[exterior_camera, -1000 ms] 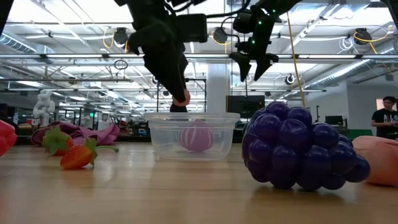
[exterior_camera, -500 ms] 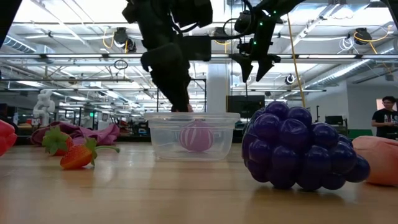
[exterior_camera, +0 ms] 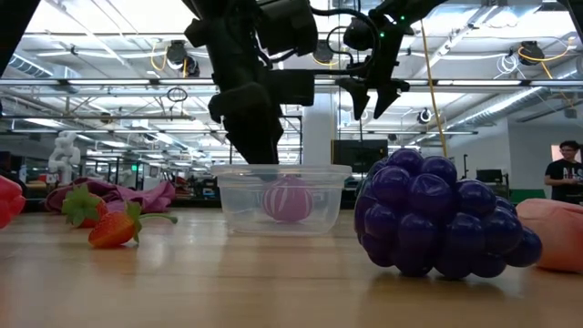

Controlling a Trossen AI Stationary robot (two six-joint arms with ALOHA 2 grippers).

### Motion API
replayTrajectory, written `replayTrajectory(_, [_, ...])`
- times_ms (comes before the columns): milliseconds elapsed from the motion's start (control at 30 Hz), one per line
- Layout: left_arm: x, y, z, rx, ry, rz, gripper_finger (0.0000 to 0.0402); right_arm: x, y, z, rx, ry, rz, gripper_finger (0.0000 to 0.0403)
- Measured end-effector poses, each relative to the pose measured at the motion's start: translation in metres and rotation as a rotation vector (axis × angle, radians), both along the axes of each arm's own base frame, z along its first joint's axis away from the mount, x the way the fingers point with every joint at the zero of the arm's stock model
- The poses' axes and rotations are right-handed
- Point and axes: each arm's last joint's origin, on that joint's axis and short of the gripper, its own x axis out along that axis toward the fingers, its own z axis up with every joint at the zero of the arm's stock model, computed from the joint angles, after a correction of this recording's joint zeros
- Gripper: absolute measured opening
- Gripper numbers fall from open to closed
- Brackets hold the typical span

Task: Pick and placing Produce into tupperware
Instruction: Put the top left peach into the transparent bin

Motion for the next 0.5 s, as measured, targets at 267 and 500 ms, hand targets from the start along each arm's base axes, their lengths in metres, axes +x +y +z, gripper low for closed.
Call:
replayTrajectory(267, [-0.0005,0.0,-0.0003,0.0,0.005,0.001,0.0129,0.0005,-0.0001,0.0002,-0.003,-0.003,0.001,0.0293])
replayTrajectory(500, [-0.0003,0.0,-0.0002,-0.001,0.003,0.003,0.0129,0.0004,0.0002,0.0001,0.0,-0.001,0.001,0.0293])
